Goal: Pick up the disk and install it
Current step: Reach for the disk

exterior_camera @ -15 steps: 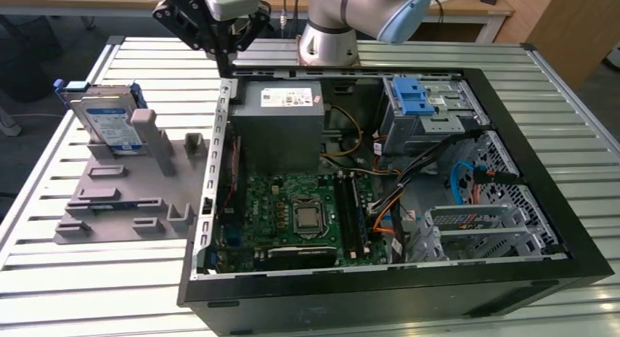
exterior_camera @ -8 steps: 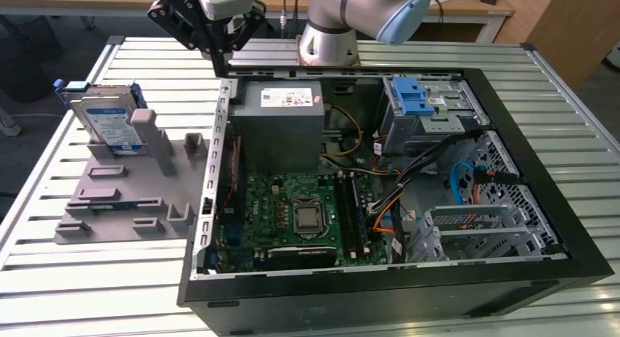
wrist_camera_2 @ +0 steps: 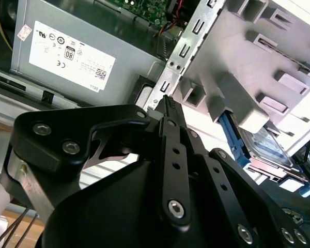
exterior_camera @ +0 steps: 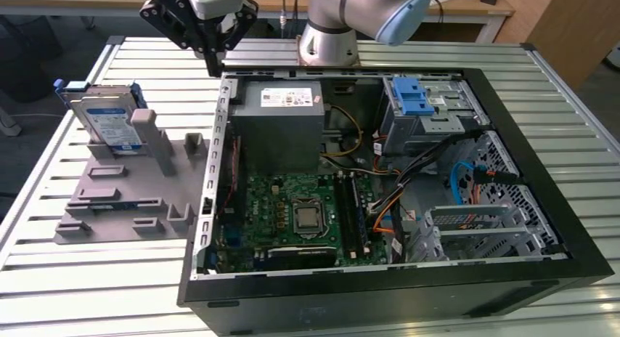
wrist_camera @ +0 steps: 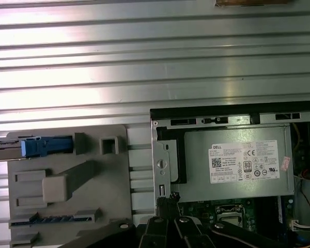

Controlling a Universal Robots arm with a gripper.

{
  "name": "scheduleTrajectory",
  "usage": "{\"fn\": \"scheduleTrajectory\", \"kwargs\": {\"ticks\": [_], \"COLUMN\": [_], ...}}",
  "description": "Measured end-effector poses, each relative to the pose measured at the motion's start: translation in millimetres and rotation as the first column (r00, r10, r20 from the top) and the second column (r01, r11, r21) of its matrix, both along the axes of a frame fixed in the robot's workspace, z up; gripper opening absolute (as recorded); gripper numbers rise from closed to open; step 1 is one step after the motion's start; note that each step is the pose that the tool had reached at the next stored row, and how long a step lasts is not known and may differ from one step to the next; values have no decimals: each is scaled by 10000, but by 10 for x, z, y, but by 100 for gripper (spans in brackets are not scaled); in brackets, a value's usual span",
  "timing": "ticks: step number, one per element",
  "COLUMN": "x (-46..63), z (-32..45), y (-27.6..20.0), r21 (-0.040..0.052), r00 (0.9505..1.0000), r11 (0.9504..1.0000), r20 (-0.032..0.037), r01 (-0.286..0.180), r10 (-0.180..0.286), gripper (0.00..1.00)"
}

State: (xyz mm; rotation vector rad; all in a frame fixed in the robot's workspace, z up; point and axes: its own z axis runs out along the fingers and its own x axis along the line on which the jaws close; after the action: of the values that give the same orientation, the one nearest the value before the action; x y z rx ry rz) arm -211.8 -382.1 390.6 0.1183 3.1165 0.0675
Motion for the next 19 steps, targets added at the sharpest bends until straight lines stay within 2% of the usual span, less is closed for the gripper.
{"fn": "scheduleTrajectory", "kwargs": {"ticks": [19], "x": [-221], "z": [-3], "y": [49], "r21": [-1], "r00": [10000], "r11": [10000], "r20": [0], "r01": [-1], "r10": [1], "gripper": [11]}}
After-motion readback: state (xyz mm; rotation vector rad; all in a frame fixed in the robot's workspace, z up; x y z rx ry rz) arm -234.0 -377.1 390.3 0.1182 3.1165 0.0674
